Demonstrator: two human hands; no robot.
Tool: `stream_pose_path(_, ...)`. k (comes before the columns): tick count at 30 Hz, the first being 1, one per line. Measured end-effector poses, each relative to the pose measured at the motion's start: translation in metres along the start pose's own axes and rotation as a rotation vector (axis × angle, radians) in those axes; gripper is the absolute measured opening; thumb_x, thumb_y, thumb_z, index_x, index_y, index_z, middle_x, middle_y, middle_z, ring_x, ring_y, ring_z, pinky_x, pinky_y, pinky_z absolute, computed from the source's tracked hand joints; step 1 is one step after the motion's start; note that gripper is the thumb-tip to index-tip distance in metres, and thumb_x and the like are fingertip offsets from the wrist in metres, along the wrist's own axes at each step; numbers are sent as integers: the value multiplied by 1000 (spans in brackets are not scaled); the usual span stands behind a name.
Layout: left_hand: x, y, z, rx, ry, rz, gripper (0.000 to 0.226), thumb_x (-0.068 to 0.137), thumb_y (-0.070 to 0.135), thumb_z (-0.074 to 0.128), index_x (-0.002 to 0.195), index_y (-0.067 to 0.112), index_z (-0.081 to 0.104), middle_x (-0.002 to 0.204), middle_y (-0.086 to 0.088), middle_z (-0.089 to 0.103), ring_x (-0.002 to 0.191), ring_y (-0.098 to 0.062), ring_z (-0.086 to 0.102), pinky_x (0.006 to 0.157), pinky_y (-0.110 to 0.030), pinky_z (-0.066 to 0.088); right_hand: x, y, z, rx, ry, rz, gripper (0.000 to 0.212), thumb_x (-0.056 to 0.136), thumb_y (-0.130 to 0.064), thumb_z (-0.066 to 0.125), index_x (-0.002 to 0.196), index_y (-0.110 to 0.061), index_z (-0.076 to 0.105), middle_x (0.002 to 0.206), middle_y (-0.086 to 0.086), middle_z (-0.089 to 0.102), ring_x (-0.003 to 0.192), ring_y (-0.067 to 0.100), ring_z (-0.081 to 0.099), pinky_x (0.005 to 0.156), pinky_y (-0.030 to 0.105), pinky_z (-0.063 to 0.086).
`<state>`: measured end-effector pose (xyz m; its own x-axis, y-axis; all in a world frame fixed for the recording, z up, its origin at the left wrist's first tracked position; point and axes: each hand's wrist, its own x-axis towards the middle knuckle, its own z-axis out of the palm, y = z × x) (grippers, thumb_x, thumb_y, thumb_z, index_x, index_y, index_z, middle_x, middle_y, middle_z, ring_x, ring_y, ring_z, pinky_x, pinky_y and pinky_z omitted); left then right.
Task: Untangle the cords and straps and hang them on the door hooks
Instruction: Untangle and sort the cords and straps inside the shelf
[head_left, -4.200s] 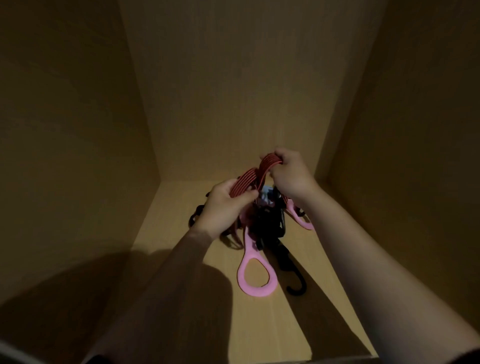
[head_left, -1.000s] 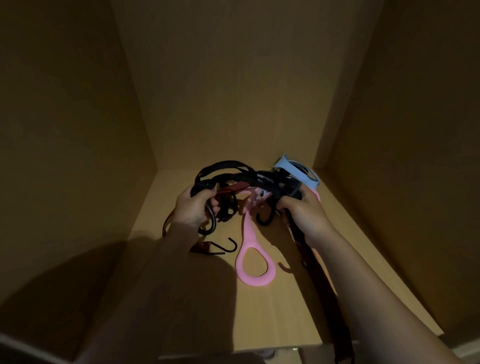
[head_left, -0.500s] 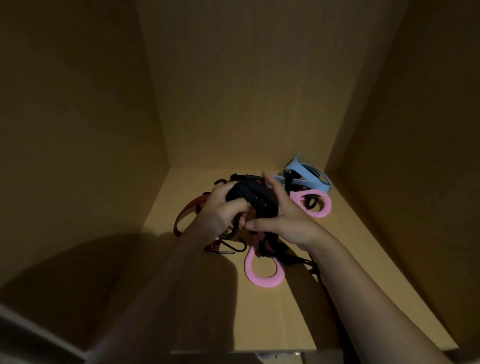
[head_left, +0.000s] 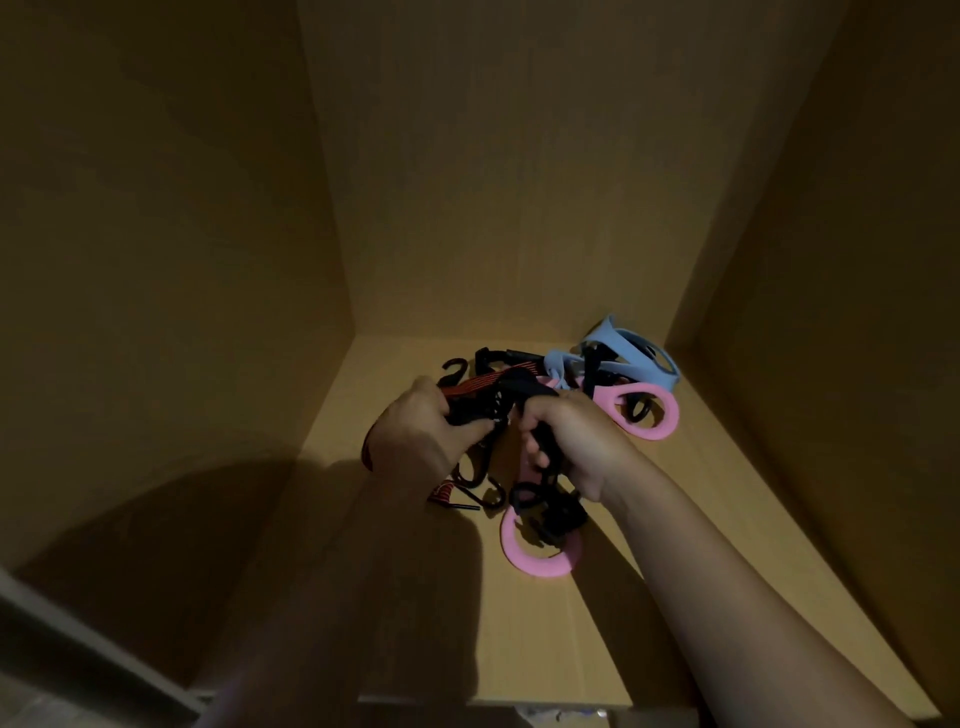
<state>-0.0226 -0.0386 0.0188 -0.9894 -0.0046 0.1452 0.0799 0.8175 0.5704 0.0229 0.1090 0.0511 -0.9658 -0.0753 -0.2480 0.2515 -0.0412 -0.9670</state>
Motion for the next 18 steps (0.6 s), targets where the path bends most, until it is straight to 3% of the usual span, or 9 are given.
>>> stream_pose_path(2, -5, 5, 1, -112, -91, -71, 47, 85, 53, 53, 58, 15, 49, 54, 2, 51, 51, -14, 48, 47, -25, 33, -1, -1, 5, -93, -33, 8, 11, 78, -2, 47, 75, -11, 52, 50, -1, 48, 41, 11, 40, 45, 20, 35)
stream_pose_path(3, -5, 8, 0, -284, -171, -166, 51, 91, 49, 46, 57, 12, 53, 52, 0, 54, 49, -14, 51, 48, -23, 36, -2, -1, 8, -148, -62, 11, 10, 78, -2, 48, 76, -11, 52, 50, -1, 48, 40, 11, 41, 46, 22, 35)
stream_pose_path(5, -5, 18, -4, -755, -377, -456, 49, 97, 41, 33, 80, 6, 62, 75, -7, 63, 69, -17, 62, 65, -26, 45, -4, -1, 14, -246, -109, 13, 10, 76, -1, 49, 74, -9, 53, 49, 0, 49, 39, 12, 41, 47, 24, 35)
stream_pose_path(7, -9, 23, -11, -1196, -527, -653, 49, 98, 40, 24, 104, 7, 59, 98, -11, 60, 90, -25, 58, 86, -35, 40, -5, -1, 20, -319, -155, 14, 13, 77, 0, 48, 71, -11, 52, 48, 1, 48, 38, 11, 41, 44, 22, 37)
stream_pose_path(10, -8, 16, -21, -1663, -544, -605, 57, 96, 43, 22, 106, 0, 58, 101, -17, 66, 99, -27, 57, 95, -41, 36, -6, 1, 24, -390, -261, 38, 13, 82, -1, 48, 74, -11, 51, 55, 1, 49, 43, 11, 44, 45, 19, 40)
stream_pose_path(12, -5, 12, -25, -1731, -431, -526, 50, 95, 41, 32, 99, 0, 61, 78, -10, 70, 85, -22, 63, 86, -37, 44, -3, 3, 24, -403, -295, 70, 8, 84, -5, 50, 80, -12, 52, 62, 2, 53, 51, 11, 50, 53, 21, 45)
stream_pose_path(14, -1, 10, -28, -1659, -301, -478, 30, 94, 31, 44, 92, 6, 62, 49, 4, 55, 52, -10, 55, 64, -26, 48, 2, 4, 20, -432, -304, 61, 4, 85, -11, 55, 85, -15, 53, 74, 2, 56, 66, 14, 56, 64, 24, 47)
stream_pose_path(16, 6, 5, -28, -1621, -241, -432, 21, 94, 26, 47, 87, 12, 61, 40, 9, 40, 36, -5, 40, 44, -19, 41, 8, 4, 17, -391, -328, 47, 3, 86, -15, 58, 89, -16, 57, 83, 1, 58, 79, 16, 57, 75, 27, 46)
stream_pose_path(18, 13, -4, -27, -1507, -164, -368, 17, 94, 26, 49, 88, 15, 61, 38, 9, 36, 34, -5, 34, 38, -18, 34, 16, 3, 13, -207, -293, 48, 8, 88, -12, 56, 94, -13, 61, 84, 1, 61, 80, 14, 57, 75, 25, 46)
